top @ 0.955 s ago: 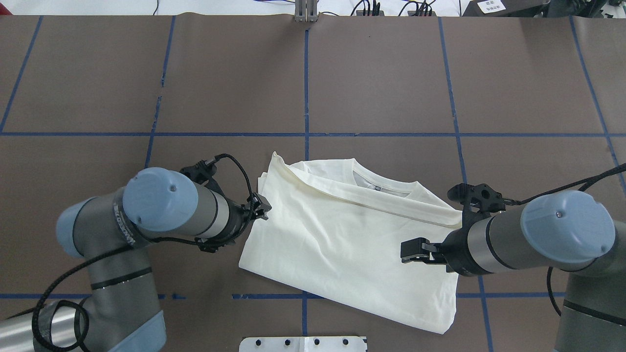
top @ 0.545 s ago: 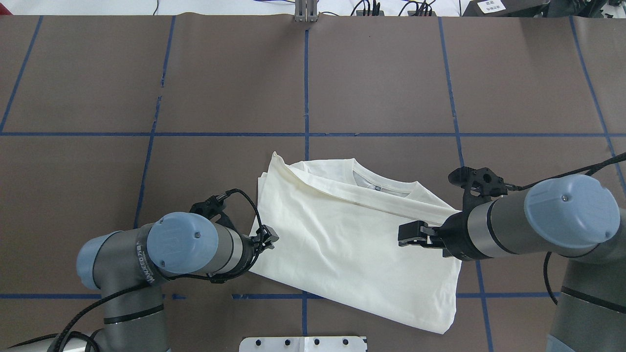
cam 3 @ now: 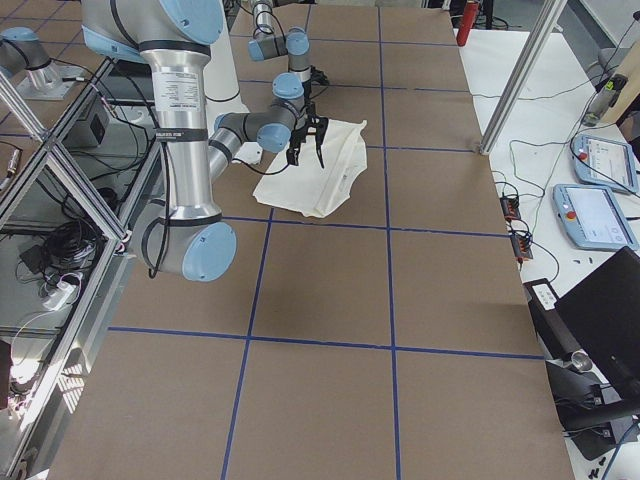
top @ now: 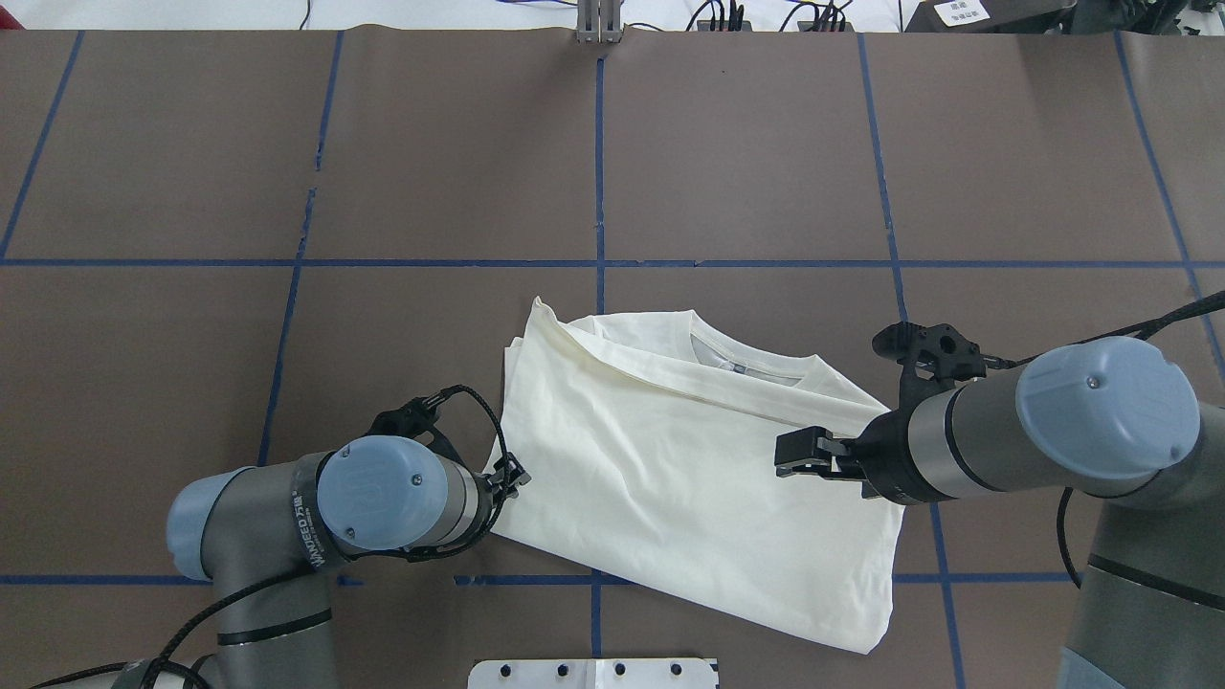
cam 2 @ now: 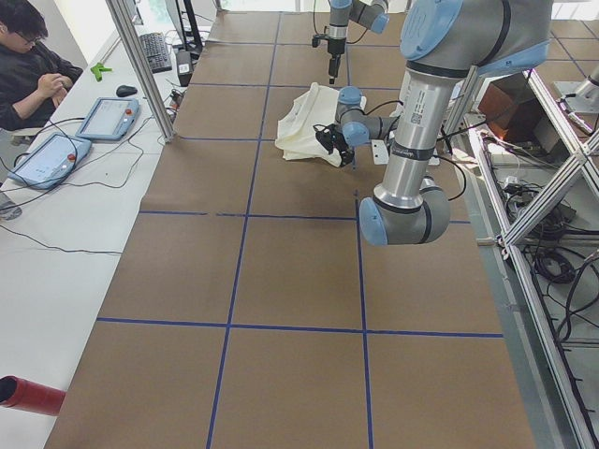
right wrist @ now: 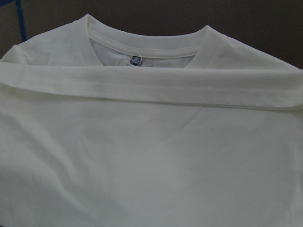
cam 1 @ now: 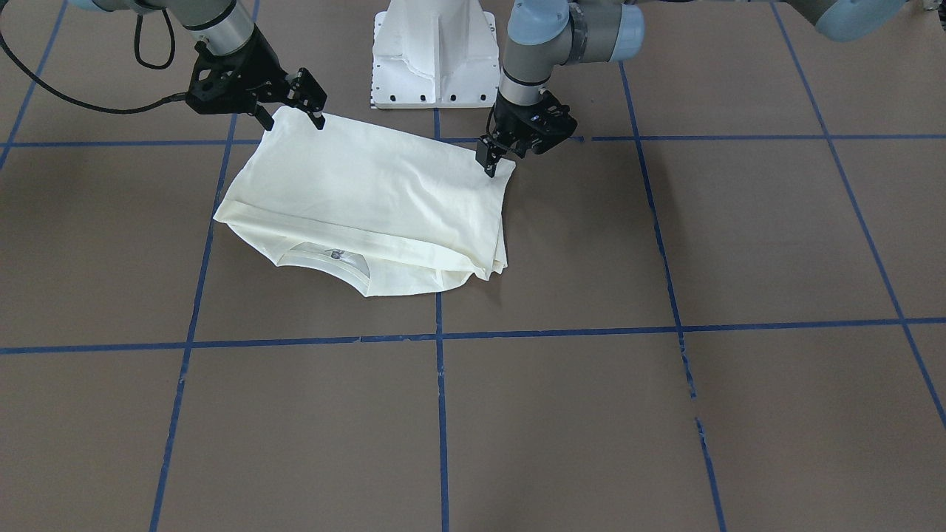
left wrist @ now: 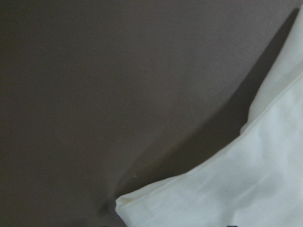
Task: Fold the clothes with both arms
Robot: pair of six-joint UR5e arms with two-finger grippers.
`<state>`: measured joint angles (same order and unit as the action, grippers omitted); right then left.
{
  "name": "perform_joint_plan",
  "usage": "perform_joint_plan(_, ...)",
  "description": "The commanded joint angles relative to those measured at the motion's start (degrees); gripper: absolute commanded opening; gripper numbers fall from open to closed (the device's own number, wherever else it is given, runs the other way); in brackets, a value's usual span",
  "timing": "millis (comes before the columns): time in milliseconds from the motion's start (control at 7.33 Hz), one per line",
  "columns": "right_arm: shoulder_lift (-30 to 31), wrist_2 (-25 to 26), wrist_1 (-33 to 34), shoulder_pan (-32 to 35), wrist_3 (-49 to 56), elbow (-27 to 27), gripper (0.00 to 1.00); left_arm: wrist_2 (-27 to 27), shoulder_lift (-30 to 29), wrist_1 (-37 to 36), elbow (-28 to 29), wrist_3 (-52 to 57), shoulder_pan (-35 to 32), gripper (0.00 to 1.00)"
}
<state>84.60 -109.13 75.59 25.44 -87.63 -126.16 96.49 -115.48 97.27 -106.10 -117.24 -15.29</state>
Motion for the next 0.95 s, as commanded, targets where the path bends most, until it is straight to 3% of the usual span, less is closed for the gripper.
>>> perform_joint_plan(0,-0.4,-0.03,0.0,0.05,0.0,0.56,1.0,-0.16,0.08,-0.68,0.02,0.0,-0.18,0.79)
perform_joint_plan(409,-0.31,-0.03,0.0,0.05,0.0,0.74,1.0,-0.16,-0.18,-0.59,0.1,-0.09,0.17,0.67)
perform_joint_plan(545,-0.31,-0.03,0.0,0.14,0.0,0.74,1.0,-0.16,-0.18,-0.59,0.11,-0.09,0.26,0.57)
perform_joint_plan(818,-0.31,-0.03,0.0,0.14,0.0,0.74,1.0,-0.25,-0.1,-0.68,0.28,-0.09,0.17,0.47)
